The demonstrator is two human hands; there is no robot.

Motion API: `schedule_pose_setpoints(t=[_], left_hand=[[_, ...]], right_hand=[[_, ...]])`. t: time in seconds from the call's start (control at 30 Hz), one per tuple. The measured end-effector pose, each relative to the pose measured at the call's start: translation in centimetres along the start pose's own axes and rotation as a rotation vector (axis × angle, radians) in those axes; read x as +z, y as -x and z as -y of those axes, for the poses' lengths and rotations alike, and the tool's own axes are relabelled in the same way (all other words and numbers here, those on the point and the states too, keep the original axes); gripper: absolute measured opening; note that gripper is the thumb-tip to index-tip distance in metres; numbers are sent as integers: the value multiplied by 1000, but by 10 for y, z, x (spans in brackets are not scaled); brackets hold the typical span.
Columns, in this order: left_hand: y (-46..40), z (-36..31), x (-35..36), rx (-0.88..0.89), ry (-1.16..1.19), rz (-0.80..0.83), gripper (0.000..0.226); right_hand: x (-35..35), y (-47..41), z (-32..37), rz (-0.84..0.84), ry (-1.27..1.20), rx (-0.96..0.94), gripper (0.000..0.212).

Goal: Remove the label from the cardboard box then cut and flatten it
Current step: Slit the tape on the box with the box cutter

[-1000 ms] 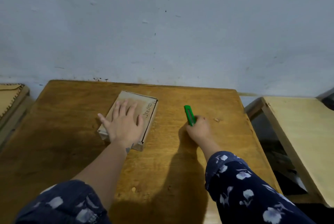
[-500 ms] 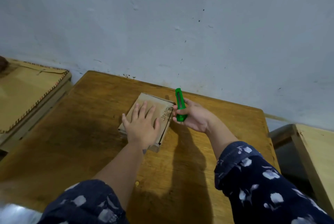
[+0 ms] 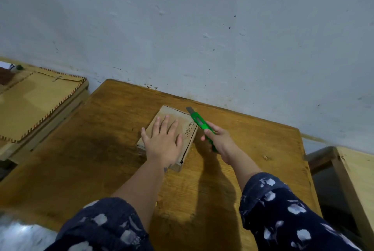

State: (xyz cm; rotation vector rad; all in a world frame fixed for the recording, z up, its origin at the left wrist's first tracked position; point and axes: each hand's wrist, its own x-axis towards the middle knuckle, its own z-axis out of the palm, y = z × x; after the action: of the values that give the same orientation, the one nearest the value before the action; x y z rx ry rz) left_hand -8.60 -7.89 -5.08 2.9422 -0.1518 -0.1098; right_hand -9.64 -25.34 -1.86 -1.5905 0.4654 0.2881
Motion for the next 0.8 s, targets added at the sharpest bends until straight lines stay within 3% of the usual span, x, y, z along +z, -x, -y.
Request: schedule_pose_setpoints(t=[0.23,0.43,0.67,0.8], left_hand=[[-2,0,2,12,-2,-19,59],[-3,0,2,-16,1,-9,69],[-3,-2,-1,-26,-7,16,70],[-3,-2,-2,-22,-9,21,71]], right_hand=[[7,-10,6,-178,468,-149,21],[12,-24,31,-149,926,-312,49],[36,-30,50,-166,1237,-556,40],[46,-32,52,-205,1430,-620,47]])
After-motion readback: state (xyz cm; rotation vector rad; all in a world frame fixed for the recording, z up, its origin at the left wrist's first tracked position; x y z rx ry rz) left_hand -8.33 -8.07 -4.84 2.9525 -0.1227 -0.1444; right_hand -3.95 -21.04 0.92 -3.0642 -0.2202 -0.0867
